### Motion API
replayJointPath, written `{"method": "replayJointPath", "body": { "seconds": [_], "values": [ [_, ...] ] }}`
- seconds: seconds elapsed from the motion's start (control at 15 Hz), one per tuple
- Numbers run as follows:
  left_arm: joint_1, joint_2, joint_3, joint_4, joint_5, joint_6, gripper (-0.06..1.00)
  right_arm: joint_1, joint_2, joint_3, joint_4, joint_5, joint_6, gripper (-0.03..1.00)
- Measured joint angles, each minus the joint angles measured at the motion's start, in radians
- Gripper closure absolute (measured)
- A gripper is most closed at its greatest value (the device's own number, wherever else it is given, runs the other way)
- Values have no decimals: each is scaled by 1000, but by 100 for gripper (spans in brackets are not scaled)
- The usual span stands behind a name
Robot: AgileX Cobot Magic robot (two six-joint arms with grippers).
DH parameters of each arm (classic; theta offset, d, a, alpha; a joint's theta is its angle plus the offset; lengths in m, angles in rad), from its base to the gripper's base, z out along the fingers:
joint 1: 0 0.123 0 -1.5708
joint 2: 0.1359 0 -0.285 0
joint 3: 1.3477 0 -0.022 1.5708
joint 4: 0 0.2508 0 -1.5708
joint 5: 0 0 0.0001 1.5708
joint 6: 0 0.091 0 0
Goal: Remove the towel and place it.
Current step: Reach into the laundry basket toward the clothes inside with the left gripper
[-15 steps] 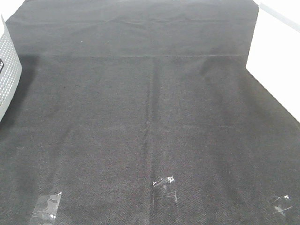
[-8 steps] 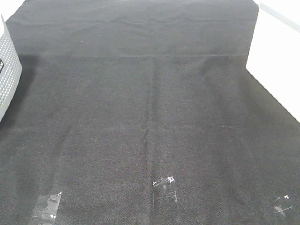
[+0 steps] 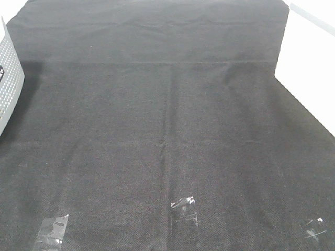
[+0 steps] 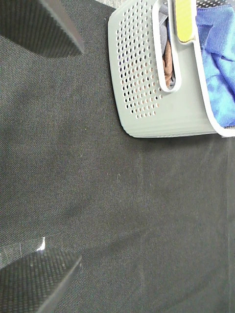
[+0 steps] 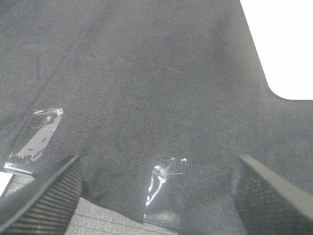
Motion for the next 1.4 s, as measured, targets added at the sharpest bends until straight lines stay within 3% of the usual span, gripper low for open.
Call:
{"method": "replayJointPath", "body": {
  "seconds": [0.27,0.4,0.67,1.07,1.27,1.4],
  "values": [
    [0,89,-54,-68,72,33,-2,0,0,0,0,0,0,18],
    [0,229,-145,-78,158,113,-1,0,0,0,0,0,0,18],
    [0,555,-390,-59,172,343,0,0,0,0,0,0,0,18],
    [0,1108,-817,173,167,765,3,0,0,0,0,0,0,18],
    [0,1322,-950,322,107,807,3,0,0,0,0,0,0,18],
    [0,1380,-968,355,78,809,3,0,0,0,0,0,0,18]
  ]
}}
